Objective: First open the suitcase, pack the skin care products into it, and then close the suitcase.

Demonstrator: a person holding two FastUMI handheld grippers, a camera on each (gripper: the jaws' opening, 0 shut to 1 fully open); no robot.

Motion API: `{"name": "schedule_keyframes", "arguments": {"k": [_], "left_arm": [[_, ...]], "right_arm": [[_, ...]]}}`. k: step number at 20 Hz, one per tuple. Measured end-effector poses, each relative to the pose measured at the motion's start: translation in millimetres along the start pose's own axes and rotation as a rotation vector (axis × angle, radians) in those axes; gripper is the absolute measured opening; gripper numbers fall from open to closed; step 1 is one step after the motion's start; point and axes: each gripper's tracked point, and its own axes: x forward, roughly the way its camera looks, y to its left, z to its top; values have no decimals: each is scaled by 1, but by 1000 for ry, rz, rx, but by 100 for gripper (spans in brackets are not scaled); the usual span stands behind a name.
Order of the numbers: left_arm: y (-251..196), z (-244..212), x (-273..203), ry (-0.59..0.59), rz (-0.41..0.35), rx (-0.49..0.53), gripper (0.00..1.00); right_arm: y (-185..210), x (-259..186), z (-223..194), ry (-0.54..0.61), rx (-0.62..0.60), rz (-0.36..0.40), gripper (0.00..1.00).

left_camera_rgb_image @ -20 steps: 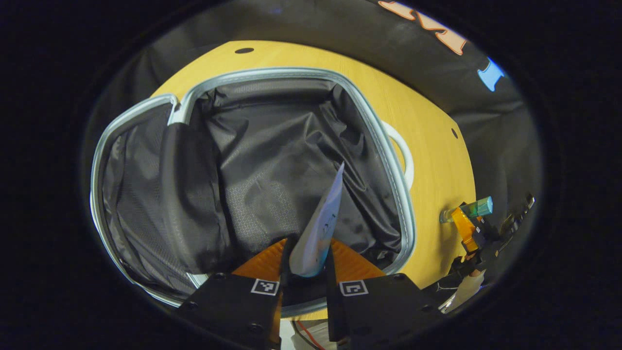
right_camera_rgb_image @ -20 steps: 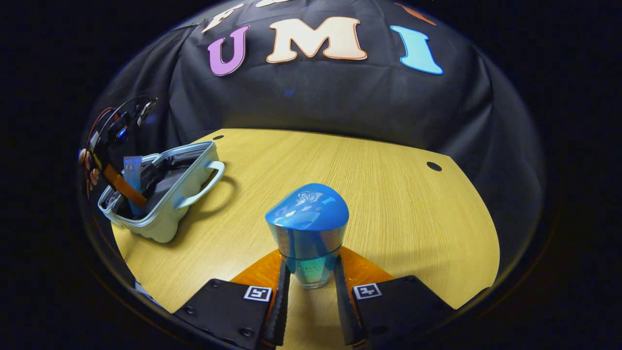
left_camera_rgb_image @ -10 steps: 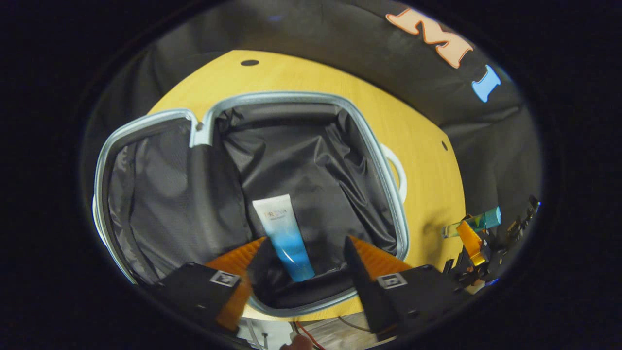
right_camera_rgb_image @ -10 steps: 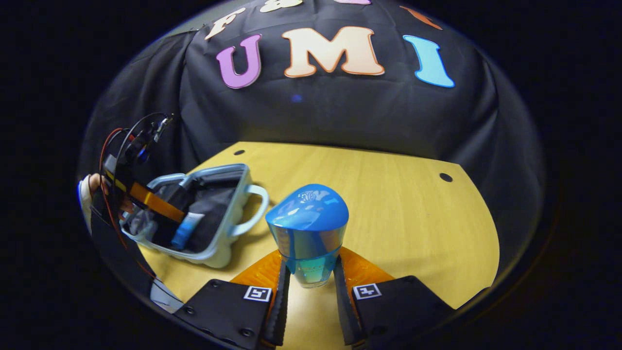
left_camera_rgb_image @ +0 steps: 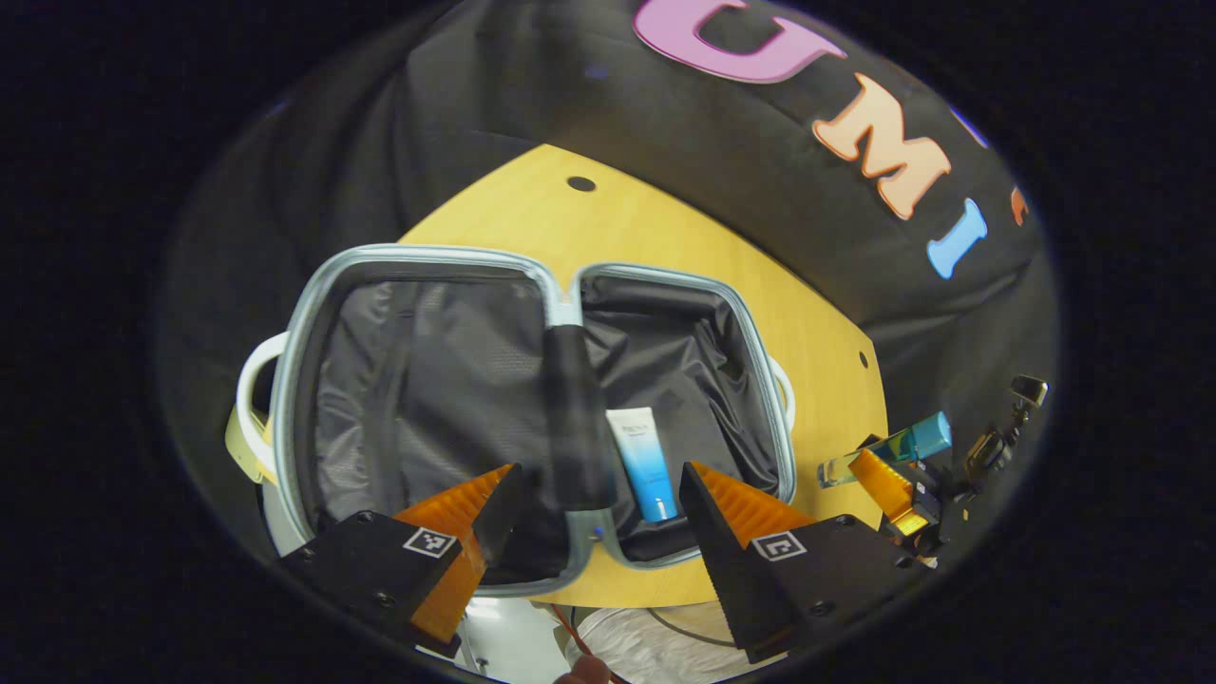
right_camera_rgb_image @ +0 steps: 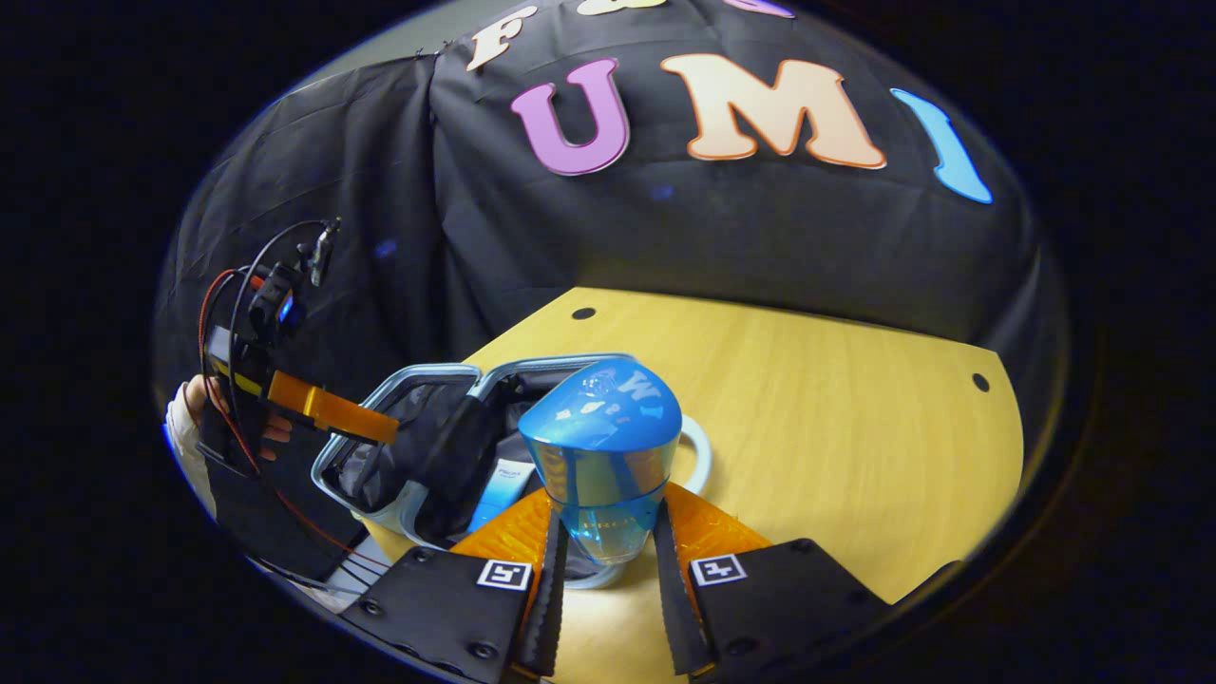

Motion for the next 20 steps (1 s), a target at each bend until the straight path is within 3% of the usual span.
{"name": "schedule_keyframes", "arguments": {"k": [5,9,14,15,19,20], "left_arm": [[60,5,-42,-69,78,-94,96],[96,2,-66,-119,129,-202,96],[132,0,-85,-162,170,-272,96],[140,0,-86,-166,178,-289,99],[166,-2,-85,-173,206,-351,96],[174,-2,-85,-177,212,-369,96]], "right_arm": [[35,48,-41,147,-21,45,46],[47,76,-75,271,-63,38,43],[51,88,-81,304,-45,25,46],[50,93,-78,300,-31,20,43],[45,102,-58,244,6,2,48],[47,102,-49,220,21,11,64]]}}
